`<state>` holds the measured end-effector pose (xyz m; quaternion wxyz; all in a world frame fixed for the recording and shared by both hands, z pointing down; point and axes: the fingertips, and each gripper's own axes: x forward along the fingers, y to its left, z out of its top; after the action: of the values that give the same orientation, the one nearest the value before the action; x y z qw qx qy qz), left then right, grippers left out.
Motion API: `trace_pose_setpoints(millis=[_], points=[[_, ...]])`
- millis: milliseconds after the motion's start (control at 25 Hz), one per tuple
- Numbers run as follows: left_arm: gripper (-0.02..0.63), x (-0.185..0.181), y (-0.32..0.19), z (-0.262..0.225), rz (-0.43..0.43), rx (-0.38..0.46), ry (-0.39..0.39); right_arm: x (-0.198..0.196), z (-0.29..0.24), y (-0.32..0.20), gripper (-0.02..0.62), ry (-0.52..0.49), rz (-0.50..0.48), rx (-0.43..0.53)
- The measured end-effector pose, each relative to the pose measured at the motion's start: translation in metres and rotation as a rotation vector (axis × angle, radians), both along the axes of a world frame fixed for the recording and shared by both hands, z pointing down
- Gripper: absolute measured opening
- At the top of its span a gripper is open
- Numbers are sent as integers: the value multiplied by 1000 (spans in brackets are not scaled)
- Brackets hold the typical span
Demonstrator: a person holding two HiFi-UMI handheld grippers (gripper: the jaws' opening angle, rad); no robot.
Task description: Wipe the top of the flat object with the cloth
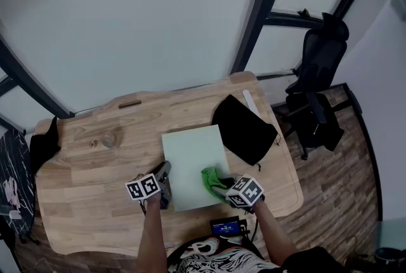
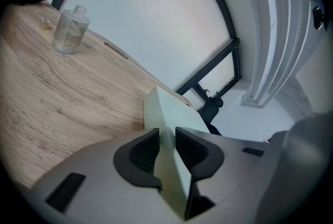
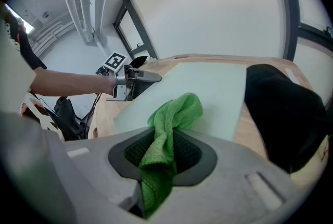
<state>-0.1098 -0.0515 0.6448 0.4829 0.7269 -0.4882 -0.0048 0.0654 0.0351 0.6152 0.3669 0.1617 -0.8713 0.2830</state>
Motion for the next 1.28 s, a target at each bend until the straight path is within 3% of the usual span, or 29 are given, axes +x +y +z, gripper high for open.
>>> trace_pose_setpoints(millis=[400, 1280], points=[[95, -1, -2, -5, 14, 18, -47, 1, 4, 4, 89, 73, -82, 118], [95, 1, 0, -8, 26, 18, -34, -9, -1, -8, 89, 82, -153, 140]])
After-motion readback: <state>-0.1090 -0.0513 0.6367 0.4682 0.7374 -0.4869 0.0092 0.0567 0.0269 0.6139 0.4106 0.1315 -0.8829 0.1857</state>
